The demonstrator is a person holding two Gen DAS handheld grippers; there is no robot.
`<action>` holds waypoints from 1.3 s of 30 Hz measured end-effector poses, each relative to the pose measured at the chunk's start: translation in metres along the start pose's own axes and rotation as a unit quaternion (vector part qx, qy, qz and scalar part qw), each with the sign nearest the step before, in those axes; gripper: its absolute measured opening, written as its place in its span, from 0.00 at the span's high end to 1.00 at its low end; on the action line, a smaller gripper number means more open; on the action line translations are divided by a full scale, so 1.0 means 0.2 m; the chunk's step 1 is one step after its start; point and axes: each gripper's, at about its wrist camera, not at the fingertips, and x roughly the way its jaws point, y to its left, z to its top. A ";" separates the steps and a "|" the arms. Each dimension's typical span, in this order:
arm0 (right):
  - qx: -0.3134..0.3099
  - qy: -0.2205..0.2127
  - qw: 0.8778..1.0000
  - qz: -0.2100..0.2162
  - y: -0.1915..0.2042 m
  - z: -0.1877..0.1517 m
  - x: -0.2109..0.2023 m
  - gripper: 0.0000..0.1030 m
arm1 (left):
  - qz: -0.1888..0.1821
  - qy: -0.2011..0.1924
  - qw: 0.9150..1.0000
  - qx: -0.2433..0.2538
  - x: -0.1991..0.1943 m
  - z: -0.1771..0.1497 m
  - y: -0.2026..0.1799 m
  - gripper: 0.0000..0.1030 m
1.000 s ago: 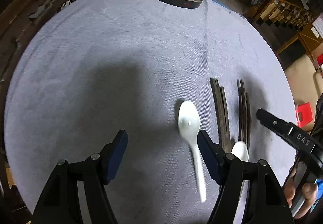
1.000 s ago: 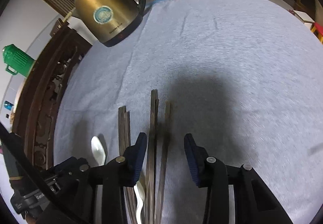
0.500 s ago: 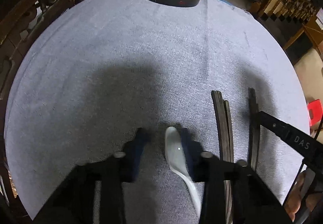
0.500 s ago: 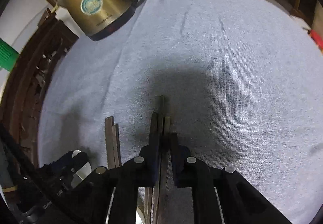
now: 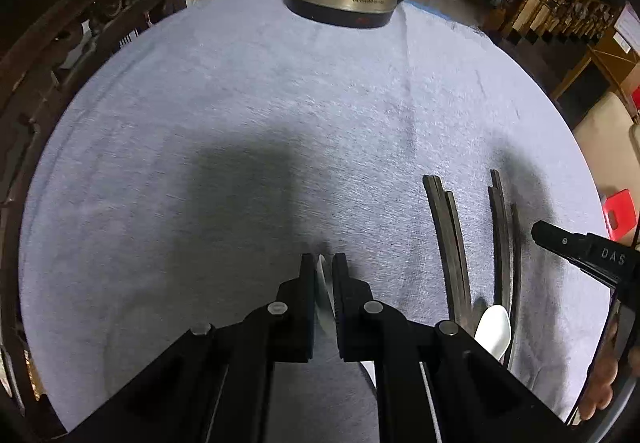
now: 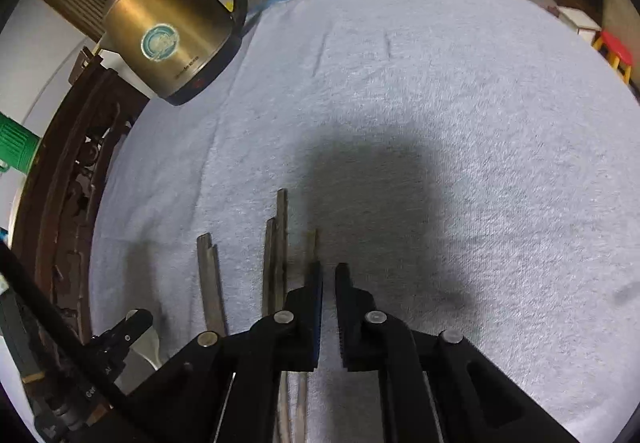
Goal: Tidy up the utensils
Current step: 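Lift the spoon and chopsticks and carry both toward the grey mesh cup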
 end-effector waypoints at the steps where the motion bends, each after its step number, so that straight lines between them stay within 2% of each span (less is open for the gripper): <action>1: 0.003 0.006 1.000 -0.004 0.01 0.00 0.01 0.85 | 0.000 0.000 1.000 0.001 -0.01 0.01 0.01 0.92; 2: 0.003 0.007 1.000 -0.007 0.02 0.01 0.02 0.75 | -0.001 -0.001 1.000 0.002 -0.02 0.00 0.02 0.92; 3: -0.004 0.004 1.000 -0.016 0.05 0.02 0.03 0.72 | -0.002 -0.001 1.000 0.004 -0.02 0.00 0.03 0.92; 10: -0.071 0.009 0.992 -0.100 0.23 0.04 0.13 0.70 | -0.002 -0.007 1.000 0.017 -0.04 -0.01 0.04 0.92; 11: -0.079 0.011 0.991 -0.110 0.25 0.04 0.14 0.74 | -0.003 -0.009 1.000 0.017 -0.05 -0.01 0.04 0.92; 12: -0.095 0.013 0.988 -0.122 0.28 0.04 0.16 0.85 | -0.004 -0.011 1.000 0.018 -0.06 -0.01 0.03 0.92; 13: -0.110 0.014 0.985 -0.133 0.30 0.04 0.17 0.92 | -0.004 -0.013 1.000 0.019 -0.08 -0.01 0.03 0.92; 17: -0.091 0.013 0.990 -0.108 0.26 0.03 0.15 0.93 | -0.009 -0.021 0.999 0.023 -0.15 -0.02 0.04 0.92; 19: -0.080 0.002 0.994 -0.077 0.22 0.01 0.10 0.93 | -0.011 -0.030 0.999 0.025 -0.21 -0.03 0.03 0.92; 25: -0.086 -0.071 0.994 -0.019 0.19 -0.11 -0.20 0.93 | -0.001 -0.072 0.997 0.032 -0.42 -0.10 0.03 0.92; 30: -0.100 -0.160 0.982 0.018 0.22 -0.29 -0.51 0.94 | 0.003 -0.128 0.991 0.032 -0.68 -0.20 0.02 0.92; 35: -0.108 -0.251 0.962 0.032 0.22 -0.52 -0.82 0.94 | 0.008 -0.200 0.979 0.030 -0.96 -0.34 -0.02 0.92; 39: -0.111 -0.304 0.945 0.045 0.22 -0.70 -1.00 0.94 | 0.016 -0.254 0.967 0.029 -1.13 -0.47 -0.07 0.92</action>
